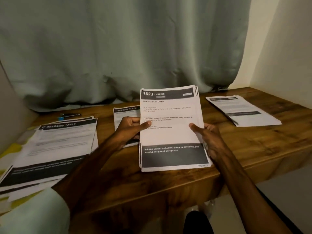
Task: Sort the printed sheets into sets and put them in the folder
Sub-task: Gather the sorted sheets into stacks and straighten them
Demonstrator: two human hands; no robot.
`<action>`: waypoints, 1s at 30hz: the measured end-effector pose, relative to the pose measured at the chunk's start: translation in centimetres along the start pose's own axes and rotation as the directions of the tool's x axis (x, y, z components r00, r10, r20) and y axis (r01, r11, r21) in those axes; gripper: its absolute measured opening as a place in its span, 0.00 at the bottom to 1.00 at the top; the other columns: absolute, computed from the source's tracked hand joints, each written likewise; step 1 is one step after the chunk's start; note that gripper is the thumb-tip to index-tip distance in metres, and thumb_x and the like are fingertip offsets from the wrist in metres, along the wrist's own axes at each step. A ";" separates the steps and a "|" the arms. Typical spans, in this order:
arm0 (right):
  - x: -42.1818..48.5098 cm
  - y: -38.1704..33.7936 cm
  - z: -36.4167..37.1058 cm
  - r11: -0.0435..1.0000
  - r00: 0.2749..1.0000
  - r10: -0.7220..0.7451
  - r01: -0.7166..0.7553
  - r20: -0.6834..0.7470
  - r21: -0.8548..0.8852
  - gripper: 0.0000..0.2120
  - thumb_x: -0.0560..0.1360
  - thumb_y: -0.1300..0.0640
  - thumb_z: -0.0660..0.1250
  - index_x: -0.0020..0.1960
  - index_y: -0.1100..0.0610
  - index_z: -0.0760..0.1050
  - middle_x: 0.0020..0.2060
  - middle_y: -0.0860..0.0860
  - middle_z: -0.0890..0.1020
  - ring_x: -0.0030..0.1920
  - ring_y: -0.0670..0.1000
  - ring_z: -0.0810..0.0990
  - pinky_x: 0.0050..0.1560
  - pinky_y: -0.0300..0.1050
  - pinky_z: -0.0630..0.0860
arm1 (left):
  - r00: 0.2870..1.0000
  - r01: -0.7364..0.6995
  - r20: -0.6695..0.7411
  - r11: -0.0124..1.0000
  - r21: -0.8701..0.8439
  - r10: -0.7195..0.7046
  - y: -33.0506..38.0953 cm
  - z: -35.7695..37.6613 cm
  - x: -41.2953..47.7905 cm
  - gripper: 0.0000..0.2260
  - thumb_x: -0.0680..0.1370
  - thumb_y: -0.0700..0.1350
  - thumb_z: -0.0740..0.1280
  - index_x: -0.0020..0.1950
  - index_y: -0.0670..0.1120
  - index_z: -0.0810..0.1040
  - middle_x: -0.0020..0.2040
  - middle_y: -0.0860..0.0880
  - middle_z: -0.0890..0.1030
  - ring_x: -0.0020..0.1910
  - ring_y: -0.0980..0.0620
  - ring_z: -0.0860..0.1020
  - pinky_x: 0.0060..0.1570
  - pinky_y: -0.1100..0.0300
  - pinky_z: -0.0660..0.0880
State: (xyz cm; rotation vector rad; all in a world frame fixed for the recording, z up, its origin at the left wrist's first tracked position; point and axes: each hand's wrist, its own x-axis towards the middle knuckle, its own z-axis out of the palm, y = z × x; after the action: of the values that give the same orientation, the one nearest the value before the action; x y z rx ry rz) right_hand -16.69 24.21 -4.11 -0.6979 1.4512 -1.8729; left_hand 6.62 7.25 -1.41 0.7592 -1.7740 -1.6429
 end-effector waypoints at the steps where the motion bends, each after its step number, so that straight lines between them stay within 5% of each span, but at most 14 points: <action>1: 0.0 0.2 0.0 1.000 1.000 0.000 0.000 0.006 -0.005 0.15 0.74 0.61 0.76 0.59 0.65 0.82 0.51 0.58 0.87 0.49 0.59 0.87 0.44 0.48 0.84 | 1.000 0.009 -0.014 1.000 -0.011 -0.010 -0.5 -0.2 0.0 0.14 0.76 0.42 0.75 0.61 0.42 0.83 0.53 0.45 0.87 0.53 0.45 0.86 0.50 0.50 0.84; 5: -0.2 0.5 0.1 1.000 1.000 -0.013 0.013 0.011 -0.025 0.15 0.73 0.61 0.77 0.58 0.65 0.82 0.51 0.58 0.87 0.51 0.60 0.87 0.51 0.52 0.83 | 0.999 -0.011 -0.031 1.000 -0.018 0.010 -1.0 -0.4 0.3 0.11 0.76 0.39 0.74 0.58 0.41 0.83 0.52 0.44 0.87 0.51 0.45 0.86 0.47 0.52 0.84; 12: -0.8 0.0 0.1 1.000 0.999 0.019 -0.019 0.026 0.006 0.15 0.77 0.56 0.74 0.60 0.63 0.81 0.51 0.60 0.87 0.49 0.59 0.87 0.47 0.50 0.83 | 0.997 -0.072 -0.030 0.997 0.003 0.072 -0.9 -0.4 -0.2 0.10 0.80 0.38 0.69 0.61 0.38 0.81 0.52 0.46 0.86 0.48 0.48 0.86 0.42 0.59 0.83; 21: -0.9 -1.3 -1.8 0.998 0.992 0.057 -0.060 0.112 0.024 0.15 0.80 0.58 0.69 0.64 0.64 0.79 0.58 0.61 0.84 0.60 0.64 0.82 0.64 0.63 0.77 | 0.995 -0.040 0.096 0.999 0.031 0.037 -0.4 -0.9 -0.8 0.09 0.84 0.38 0.62 0.60 0.44 0.80 0.53 0.52 0.87 0.52 0.52 0.86 0.47 0.61 0.82; 30: -0.8 -2.3 -3.4 0.998 0.996 0.060 -0.061 0.058 0.007 0.18 0.73 0.66 0.75 0.62 0.65 0.80 0.56 0.62 0.85 0.57 0.66 0.84 0.61 0.69 0.77 | 0.998 -0.030 0.047 0.999 -0.014 0.031 -0.2 -0.5 -1.3 0.09 0.81 0.36 0.65 0.59 0.43 0.81 0.51 0.50 0.87 0.50 0.49 0.86 0.42 0.59 0.83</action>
State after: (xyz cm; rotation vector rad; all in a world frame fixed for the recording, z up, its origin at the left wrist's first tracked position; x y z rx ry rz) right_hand -19.12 27.37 -2.78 -0.6906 1.4110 -1.7978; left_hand 7.87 7.83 -1.66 0.6891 -1.7963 -1.6637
